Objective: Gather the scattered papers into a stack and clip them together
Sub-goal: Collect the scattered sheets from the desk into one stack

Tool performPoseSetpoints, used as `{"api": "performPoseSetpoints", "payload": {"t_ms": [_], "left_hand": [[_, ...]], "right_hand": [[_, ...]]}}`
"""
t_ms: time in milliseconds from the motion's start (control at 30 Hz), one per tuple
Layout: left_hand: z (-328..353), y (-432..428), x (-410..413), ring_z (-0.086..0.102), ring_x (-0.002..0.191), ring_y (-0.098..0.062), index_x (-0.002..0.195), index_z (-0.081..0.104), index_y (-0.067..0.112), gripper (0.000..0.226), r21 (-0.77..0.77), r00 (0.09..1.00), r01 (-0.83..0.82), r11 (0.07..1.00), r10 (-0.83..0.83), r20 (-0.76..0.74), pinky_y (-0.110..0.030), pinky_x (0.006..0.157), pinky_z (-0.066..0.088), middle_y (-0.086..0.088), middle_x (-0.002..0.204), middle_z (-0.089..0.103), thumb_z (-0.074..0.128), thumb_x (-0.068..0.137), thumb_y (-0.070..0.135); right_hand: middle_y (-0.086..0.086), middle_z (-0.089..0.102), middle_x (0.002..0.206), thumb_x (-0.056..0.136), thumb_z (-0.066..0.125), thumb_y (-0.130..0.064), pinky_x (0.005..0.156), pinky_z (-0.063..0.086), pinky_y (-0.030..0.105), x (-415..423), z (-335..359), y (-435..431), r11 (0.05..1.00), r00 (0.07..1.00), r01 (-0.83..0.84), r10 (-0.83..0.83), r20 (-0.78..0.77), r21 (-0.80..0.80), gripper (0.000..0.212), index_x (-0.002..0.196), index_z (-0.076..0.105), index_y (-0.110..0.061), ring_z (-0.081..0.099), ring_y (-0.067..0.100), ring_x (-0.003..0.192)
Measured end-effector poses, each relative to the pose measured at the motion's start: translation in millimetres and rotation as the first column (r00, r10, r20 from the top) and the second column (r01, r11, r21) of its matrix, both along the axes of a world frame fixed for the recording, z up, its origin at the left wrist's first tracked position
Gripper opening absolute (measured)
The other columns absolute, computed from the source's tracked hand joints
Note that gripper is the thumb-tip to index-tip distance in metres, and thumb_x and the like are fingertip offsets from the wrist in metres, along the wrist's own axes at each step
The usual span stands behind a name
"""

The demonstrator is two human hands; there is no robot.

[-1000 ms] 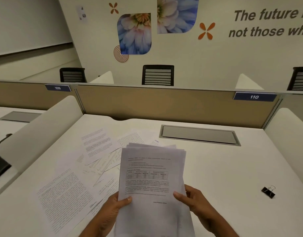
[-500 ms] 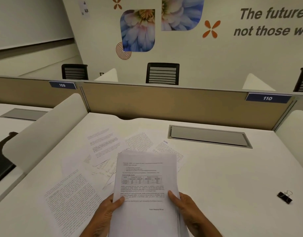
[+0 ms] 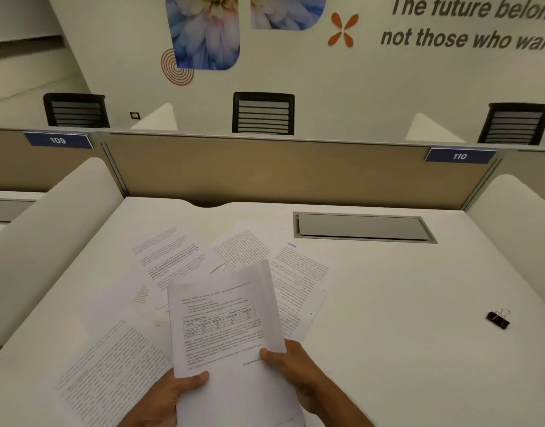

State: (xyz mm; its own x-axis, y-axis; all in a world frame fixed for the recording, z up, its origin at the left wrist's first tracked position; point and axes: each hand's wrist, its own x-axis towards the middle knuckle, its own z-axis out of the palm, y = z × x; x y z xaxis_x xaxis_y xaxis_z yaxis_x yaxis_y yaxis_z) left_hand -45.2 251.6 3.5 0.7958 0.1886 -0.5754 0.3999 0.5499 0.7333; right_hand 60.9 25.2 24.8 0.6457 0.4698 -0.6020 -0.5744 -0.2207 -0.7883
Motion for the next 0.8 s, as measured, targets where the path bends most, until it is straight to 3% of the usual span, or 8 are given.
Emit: {"api": "performPoseSetpoints", "payload": {"t_ms": [133,267,400,500,667,800], "left_hand": [[0,11,18,0.059,0.122,-0.044,0.133,0.06,0.014,0.055,0.049,0.998,-0.06,0.997,0.061,-0.026,-0.063,0.111,0.04,-0.02,0.132,0.066,0.066,0.084,-0.011],[2,15,39,0.057,0.125,-0.043,0.143,0.053,0.009,0.054,0.027,0.983,-0.183,0.983,0.183,0.001,-0.057,0.109,0.042,-0.019,0.137,0.062,0.059,0.092,-0.009],[-1,14,48,0.055,0.129,-0.041,0.145,0.052,0.007,0.053,0.013,0.953,-0.3,0.954,0.3,0.033,-0.059,0.115,0.038,-0.018,0.14,0.06,0.056,0.095,-0.009],[-4,5,47,0.053,0.132,-0.042,0.145,0.052,0.007,0.054,0.05,0.924,-0.382,0.923,0.382,0.01,-0.061,0.116,0.036,-0.019,0.143,0.059,0.057,0.094,-0.01],[-4,-8,44,0.059,0.124,-0.041,0.133,0.061,0.012,0.048,0.096,0.896,-0.439,0.894,0.443,-0.025,-0.061,0.111,0.041,-0.018,0.136,0.065,0.062,0.09,-0.008],[4,-13,49,0.066,0.105,-0.033,0.114,0.068,0.017,0.036,0.084,0.892,-0.45,0.889,0.452,-0.014,-0.045,0.086,0.053,-0.007,0.107,0.076,0.061,0.09,-0.01]], "right_hand": [[-0.003,0.075,0.116,0.091,0.069,-0.039,0.089,0.06,0.032,20,3,5,0.992,0.992,0.095,-0.088,0.092,-0.081,0.032,0.118,0.068,-0.022,0.072,0.018,0.103],[0.008,0.071,0.096,0.087,0.075,-0.035,0.072,0.054,0.028,69,1,-18,0.894,0.901,0.282,-0.122,0.416,-0.349,0.035,0.113,0.064,-0.015,0.068,0.019,0.081],[0.015,0.067,0.12,0.088,0.075,-0.026,0.094,0.052,0.037,134,-12,-45,0.785,0.796,0.364,0.017,0.605,-0.501,0.051,0.132,0.056,-0.01,0.065,0.029,0.111],[0.018,0.059,0.133,0.084,0.077,-0.03,0.103,0.047,0.047,179,-25,-56,0.7,0.773,0.341,0.171,0.611,-0.627,0.067,0.142,0.049,-0.011,0.054,0.036,0.127],[0.017,0.048,0.145,0.079,0.078,-0.047,0.108,0.041,0.054,232,-45,-67,0.576,0.785,0.198,0.391,0.48,-0.793,0.085,0.149,0.038,-0.016,0.044,0.038,0.135],[0.013,0.04,0.15,0.075,0.074,-0.061,0.109,0.038,0.052,252,-49,-66,0.469,0.749,0.122,0.534,0.391,-0.875,0.096,0.151,0.033,-0.02,0.038,0.036,0.138]]}}
